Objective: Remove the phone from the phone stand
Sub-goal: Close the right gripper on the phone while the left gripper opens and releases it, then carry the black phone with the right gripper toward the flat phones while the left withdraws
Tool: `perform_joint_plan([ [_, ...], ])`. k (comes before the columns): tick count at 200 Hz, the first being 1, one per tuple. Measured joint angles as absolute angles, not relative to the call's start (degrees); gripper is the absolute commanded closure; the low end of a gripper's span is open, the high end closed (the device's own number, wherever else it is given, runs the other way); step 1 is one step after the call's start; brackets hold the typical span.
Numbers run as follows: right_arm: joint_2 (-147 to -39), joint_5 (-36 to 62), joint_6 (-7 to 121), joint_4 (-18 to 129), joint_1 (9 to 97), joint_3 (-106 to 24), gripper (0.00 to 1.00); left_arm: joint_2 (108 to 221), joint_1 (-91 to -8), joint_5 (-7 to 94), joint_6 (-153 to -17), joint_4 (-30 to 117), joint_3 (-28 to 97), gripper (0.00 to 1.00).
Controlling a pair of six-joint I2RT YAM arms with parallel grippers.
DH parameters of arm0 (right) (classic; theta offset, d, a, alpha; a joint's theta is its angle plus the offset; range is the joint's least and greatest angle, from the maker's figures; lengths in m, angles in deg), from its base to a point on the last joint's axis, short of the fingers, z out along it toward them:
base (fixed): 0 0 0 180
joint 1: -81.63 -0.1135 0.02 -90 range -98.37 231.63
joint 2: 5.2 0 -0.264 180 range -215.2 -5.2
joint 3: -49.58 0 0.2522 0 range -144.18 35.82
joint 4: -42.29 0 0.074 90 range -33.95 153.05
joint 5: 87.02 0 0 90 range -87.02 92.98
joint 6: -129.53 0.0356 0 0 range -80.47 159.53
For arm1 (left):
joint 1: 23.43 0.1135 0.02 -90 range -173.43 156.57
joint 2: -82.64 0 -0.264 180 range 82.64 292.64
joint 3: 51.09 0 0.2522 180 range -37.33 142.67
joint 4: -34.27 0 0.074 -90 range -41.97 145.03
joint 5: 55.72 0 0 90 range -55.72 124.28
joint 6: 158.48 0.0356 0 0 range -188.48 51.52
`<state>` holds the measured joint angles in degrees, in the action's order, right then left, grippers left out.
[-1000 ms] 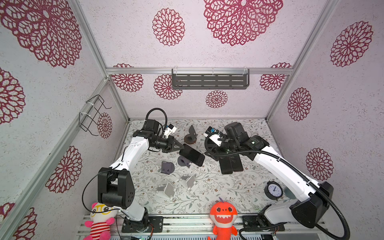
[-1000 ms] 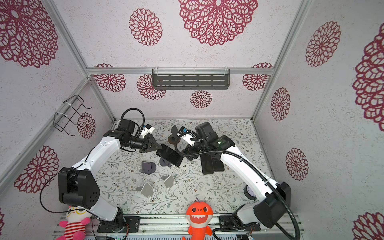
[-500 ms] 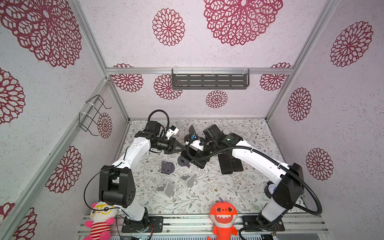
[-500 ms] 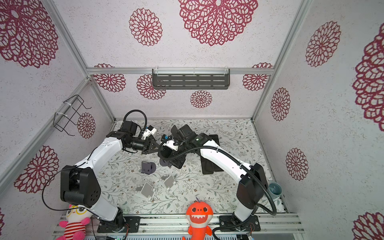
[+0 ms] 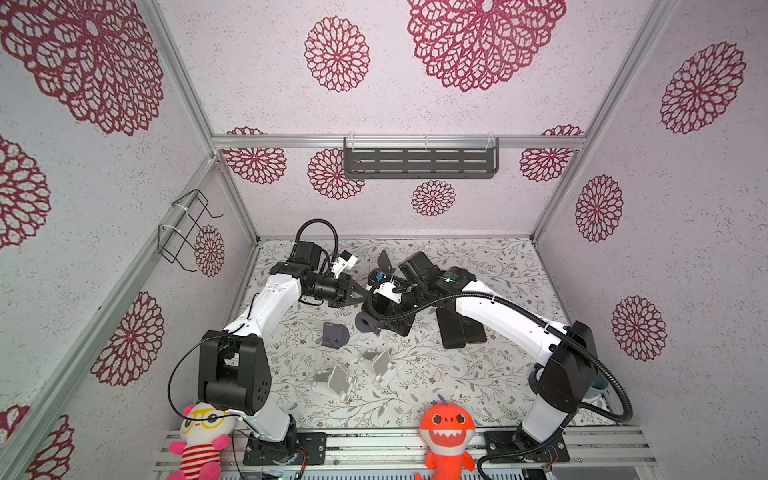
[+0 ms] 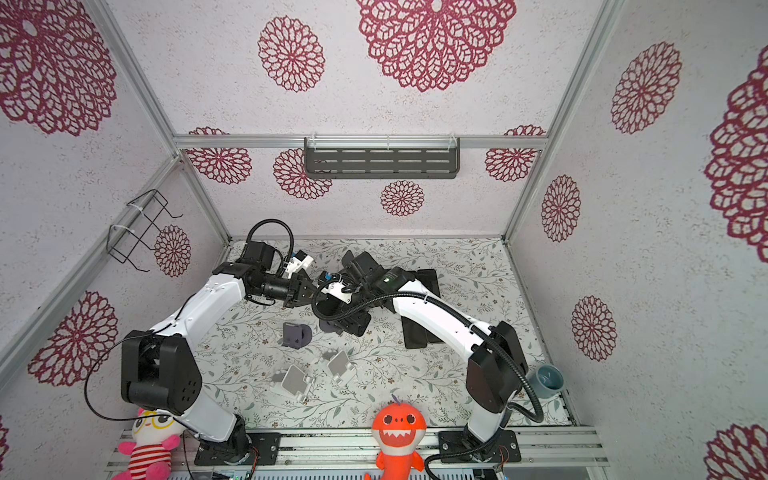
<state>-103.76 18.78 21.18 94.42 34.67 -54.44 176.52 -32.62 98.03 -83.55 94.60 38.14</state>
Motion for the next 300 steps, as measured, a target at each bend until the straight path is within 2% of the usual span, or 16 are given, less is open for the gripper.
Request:
perform_joint_plan([
  [88,-104.9,16.1,22.7,94.8,34.3,-54.8,0.10,176.5,-32.1,97.8,-84.4,94.0,38.1,1.00],
  [172,-105.0,14.8,24.3,94.9,33.7,-54.8,0.33,176.5,-31.9,97.6,-84.6,93.2,38.1,1.00],
  [195,-105.0,14.7,24.6,94.7,33.7,-54.8,0.36,176.5,-31.8,97.6,-84.6,92.9,38.2,0.90],
  [245,-105.0,13.5,26.3,94.3,33.8,-54.8,0.42,176.5,-31.5,98.0,-85.4,92.5,38.1,0.59],
  [280,-105.0,13.1,27.7,93.4,34.2,-54.6,0.60,176.5,-30.8,97.7,-86.0,92.2,38.1,0.38],
  [300,-105.0,13.1,28.4,93.0,34.5,-54.5,0.71,176.5,-30.4,97.4,-86.3,92.2,38.1,0.35],
])
